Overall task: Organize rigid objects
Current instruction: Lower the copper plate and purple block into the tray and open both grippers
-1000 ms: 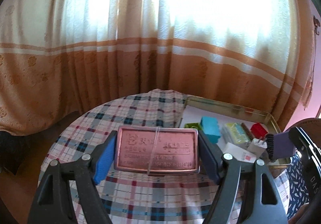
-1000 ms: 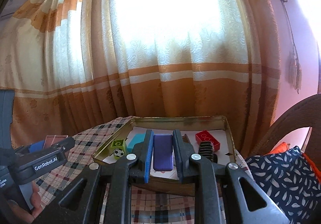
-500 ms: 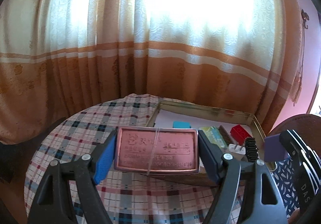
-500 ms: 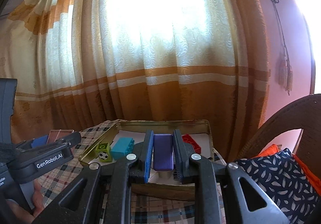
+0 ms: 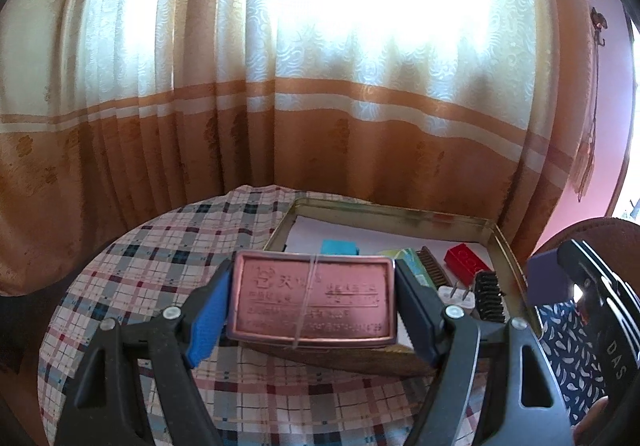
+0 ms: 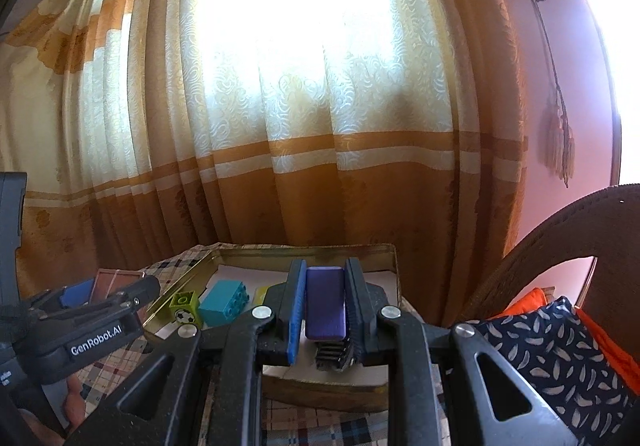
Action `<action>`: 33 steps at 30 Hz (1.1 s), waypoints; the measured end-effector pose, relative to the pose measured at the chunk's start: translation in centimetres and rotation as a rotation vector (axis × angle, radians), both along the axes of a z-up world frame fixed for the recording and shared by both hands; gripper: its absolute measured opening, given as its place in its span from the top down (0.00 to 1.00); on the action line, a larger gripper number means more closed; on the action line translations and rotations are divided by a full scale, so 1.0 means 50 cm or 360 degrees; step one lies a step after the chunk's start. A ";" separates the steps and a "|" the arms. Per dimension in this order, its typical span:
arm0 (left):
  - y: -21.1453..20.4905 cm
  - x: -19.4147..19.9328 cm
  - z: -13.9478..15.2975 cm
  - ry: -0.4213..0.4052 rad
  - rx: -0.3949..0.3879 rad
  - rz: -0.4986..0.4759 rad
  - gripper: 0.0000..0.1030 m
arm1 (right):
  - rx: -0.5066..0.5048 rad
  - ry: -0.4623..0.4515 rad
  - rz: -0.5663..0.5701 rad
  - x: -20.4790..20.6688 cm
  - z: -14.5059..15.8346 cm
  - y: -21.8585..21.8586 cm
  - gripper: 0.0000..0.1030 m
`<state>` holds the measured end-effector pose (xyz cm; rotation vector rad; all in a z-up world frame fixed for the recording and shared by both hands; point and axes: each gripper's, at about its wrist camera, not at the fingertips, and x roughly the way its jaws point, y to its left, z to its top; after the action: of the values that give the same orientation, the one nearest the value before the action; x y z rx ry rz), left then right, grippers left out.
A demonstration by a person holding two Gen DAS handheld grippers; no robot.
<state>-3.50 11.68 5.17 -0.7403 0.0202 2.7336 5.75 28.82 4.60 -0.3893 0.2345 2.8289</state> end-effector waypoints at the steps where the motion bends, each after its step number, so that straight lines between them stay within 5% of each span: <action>1: 0.004 -0.001 0.001 0.0002 0.0001 -0.0005 0.25 | 0.0000 0.0004 -0.0003 -0.002 0.003 0.003 0.79; 33: 0.092 -0.094 0.012 0.0000 0.0044 -0.0069 0.25 | -0.0061 0.0039 0.0006 -0.113 0.031 0.068 0.79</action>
<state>-8.22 16.28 5.77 -0.7240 -0.0020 2.6870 0.11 32.21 6.15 -0.3641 0.2939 2.8378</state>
